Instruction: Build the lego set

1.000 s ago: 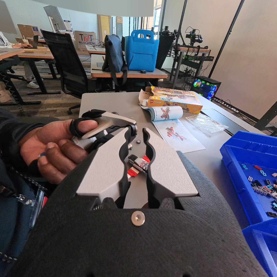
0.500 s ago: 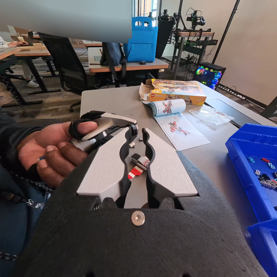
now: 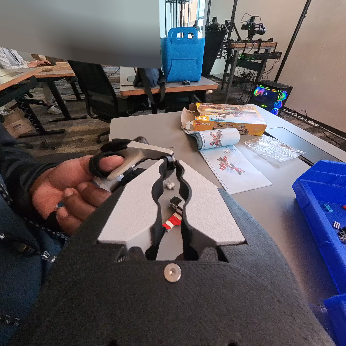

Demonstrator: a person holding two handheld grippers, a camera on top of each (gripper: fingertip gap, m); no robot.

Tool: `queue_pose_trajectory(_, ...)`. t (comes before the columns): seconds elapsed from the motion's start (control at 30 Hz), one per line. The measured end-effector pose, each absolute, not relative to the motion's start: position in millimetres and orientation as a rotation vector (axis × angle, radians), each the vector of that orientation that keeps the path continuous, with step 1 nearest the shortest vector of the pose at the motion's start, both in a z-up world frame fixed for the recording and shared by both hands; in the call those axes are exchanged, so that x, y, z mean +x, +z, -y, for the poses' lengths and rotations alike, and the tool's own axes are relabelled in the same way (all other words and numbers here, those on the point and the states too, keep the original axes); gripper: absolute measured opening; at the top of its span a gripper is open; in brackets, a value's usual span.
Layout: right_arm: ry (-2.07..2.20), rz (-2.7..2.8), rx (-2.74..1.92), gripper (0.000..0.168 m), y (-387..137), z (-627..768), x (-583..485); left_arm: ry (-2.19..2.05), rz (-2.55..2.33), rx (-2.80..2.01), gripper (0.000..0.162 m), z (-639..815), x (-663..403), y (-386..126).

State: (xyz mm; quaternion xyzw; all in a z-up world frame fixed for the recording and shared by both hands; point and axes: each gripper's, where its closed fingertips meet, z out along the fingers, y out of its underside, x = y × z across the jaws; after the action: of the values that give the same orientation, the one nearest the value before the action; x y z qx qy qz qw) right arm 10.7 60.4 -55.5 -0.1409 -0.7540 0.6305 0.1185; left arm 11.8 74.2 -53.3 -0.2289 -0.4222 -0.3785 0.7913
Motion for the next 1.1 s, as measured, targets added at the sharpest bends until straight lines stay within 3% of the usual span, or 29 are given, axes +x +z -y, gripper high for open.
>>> queue_pose_trajectory(0.6, 1.932, 2.201, -0.421, 0.008, -58.7, -55.9, 5.8, -0.837, 0.909, -0.46, 0.012, -70.3, 7.6, -56.5)
queue_pose_trajectory(1.1, 2.365, 2.061, -0.623, 0.005, -53.8, -58.3, 6.2, -0.72, 0.859, -0.63, 0.014, -69.9, 5.7, -55.0)
